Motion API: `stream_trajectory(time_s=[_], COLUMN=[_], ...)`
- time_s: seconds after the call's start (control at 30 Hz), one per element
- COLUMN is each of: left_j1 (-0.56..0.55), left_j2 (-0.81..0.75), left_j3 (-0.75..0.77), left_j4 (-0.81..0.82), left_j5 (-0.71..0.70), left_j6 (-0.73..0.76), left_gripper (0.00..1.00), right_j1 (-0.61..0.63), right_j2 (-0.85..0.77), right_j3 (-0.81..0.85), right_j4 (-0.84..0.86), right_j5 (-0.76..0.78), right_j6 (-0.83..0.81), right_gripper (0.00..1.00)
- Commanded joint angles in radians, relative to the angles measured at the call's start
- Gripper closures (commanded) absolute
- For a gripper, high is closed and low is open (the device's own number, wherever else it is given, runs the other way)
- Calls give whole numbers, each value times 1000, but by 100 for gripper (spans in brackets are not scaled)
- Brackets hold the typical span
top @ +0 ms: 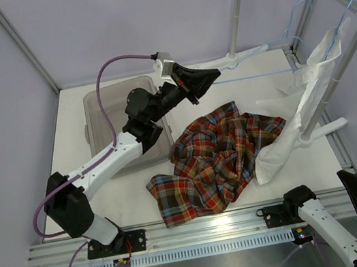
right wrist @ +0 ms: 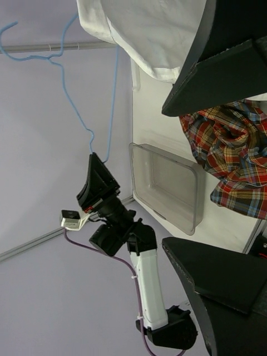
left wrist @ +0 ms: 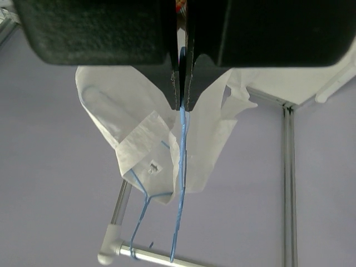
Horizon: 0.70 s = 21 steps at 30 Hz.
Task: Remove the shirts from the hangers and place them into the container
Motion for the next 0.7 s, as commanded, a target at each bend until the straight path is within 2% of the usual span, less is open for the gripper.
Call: stream_trajectory(time_s=[0.0, 0.4, 0.67], left_j1=[1, 1, 9], left_j2=[-13, 132, 287], left_j3=[87, 356, 567], left_j4=[132, 0, -150], left_j5=[-15, 4, 8], left_j6=[37, 60, 95], left_gripper=[100, 100, 100], right_j1=[-18, -107, -142], right_j2=[-23, -15, -34], right_j3=[3, 64, 18], right_j4=[-32, -45, -10], right_j5=[-48, -151, -208], right_j6=[-27, -27, -15], right_gripper=[1, 1, 1])
